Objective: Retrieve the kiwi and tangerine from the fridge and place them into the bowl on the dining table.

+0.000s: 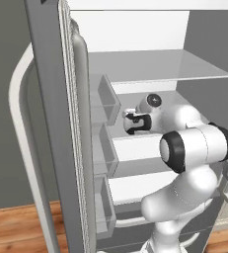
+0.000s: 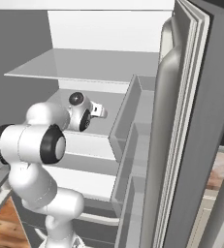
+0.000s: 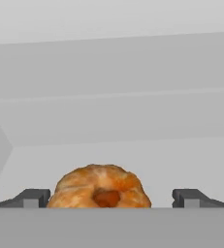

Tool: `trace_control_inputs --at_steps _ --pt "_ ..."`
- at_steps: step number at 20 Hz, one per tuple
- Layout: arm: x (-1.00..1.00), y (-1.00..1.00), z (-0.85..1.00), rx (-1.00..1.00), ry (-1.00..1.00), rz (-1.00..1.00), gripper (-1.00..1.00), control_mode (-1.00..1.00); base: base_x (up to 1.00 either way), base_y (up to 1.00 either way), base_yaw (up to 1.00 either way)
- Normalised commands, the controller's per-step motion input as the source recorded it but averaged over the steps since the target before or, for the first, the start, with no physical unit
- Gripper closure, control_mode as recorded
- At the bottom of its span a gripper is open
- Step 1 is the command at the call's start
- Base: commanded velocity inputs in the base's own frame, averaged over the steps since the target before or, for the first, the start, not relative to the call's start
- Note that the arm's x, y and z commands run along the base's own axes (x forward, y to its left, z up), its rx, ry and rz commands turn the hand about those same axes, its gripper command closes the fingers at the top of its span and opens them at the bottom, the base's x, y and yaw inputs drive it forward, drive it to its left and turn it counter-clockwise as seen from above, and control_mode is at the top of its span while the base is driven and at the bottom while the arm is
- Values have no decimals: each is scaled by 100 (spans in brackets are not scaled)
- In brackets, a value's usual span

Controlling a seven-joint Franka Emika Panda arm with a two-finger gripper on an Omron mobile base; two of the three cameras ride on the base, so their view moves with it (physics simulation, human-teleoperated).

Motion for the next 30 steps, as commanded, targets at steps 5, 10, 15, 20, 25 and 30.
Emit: trace_control_inputs --at_steps 5,10,15,20,25,30 --pt "15 0 -16 0 0 0 -100 -100 0 0 0" --pt "1 0 -25 0 0 0 -100 -100 0 0 0" --pt "-6 0 -37 0 1 0 -100 -100 0 0 0" --pt "-21 0 -34 0 2 0 -100 -100 0 0 0" --pt "-21 0 -38 0 5 0 -100 -100 0 0 0" --pt "-1 0 -37 0 4 0 -100 -100 0 0 0"
